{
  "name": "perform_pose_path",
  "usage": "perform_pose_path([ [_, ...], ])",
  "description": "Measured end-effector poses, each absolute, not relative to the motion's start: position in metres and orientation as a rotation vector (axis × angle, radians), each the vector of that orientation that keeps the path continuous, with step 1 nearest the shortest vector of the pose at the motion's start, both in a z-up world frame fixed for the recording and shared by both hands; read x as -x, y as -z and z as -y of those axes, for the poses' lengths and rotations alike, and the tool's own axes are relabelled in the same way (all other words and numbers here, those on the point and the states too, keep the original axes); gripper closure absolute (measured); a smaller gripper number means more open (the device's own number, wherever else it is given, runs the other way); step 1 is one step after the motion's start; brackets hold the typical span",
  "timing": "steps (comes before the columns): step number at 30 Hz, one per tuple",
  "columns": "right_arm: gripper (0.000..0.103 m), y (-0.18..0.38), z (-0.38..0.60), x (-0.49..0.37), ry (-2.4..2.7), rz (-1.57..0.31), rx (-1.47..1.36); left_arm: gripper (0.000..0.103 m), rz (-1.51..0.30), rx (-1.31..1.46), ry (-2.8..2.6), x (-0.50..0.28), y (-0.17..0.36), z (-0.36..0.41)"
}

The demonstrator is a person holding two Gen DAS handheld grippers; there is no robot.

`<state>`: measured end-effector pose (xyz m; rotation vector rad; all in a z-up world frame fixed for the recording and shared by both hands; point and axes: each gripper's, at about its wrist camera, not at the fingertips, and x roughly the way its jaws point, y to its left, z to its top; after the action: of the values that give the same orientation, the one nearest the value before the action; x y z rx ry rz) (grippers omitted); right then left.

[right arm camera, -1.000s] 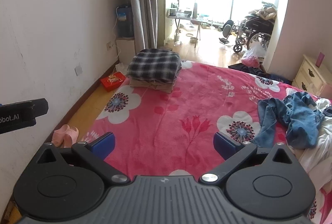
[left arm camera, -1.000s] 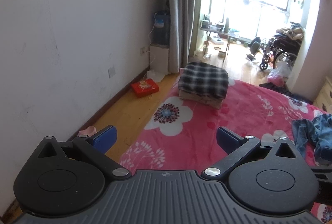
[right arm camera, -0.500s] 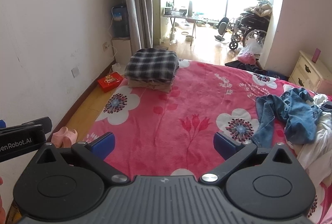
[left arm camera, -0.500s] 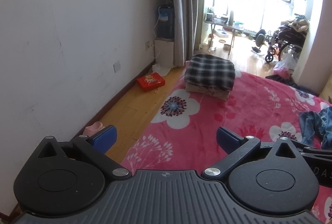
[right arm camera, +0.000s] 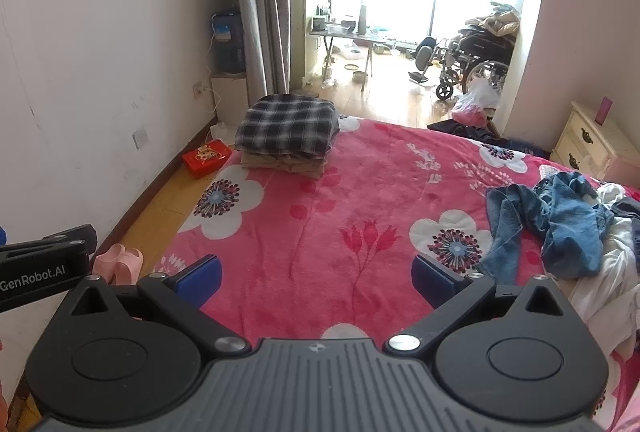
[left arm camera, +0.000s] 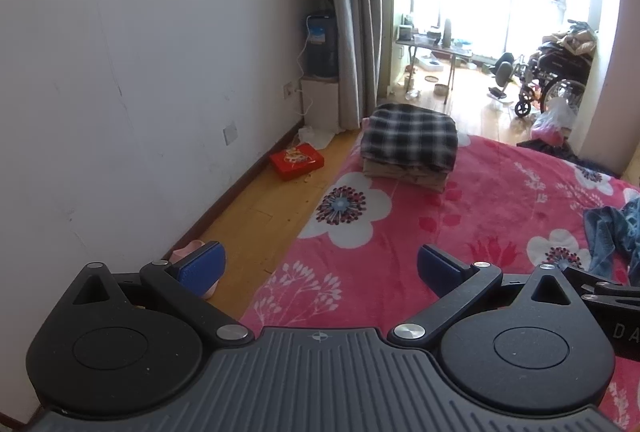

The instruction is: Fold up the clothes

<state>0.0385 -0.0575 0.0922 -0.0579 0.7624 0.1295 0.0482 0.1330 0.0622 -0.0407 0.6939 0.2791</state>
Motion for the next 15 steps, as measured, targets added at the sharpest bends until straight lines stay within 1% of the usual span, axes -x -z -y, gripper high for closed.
perform_pose_path([
  [15, 0.000, -0.0875, 0.0659, -0.0394, -0.122, -0.771, 0.033, 0.000, -0.694, 0.004, -0.322, -0.0501, -0.0646, -0.1269],
])
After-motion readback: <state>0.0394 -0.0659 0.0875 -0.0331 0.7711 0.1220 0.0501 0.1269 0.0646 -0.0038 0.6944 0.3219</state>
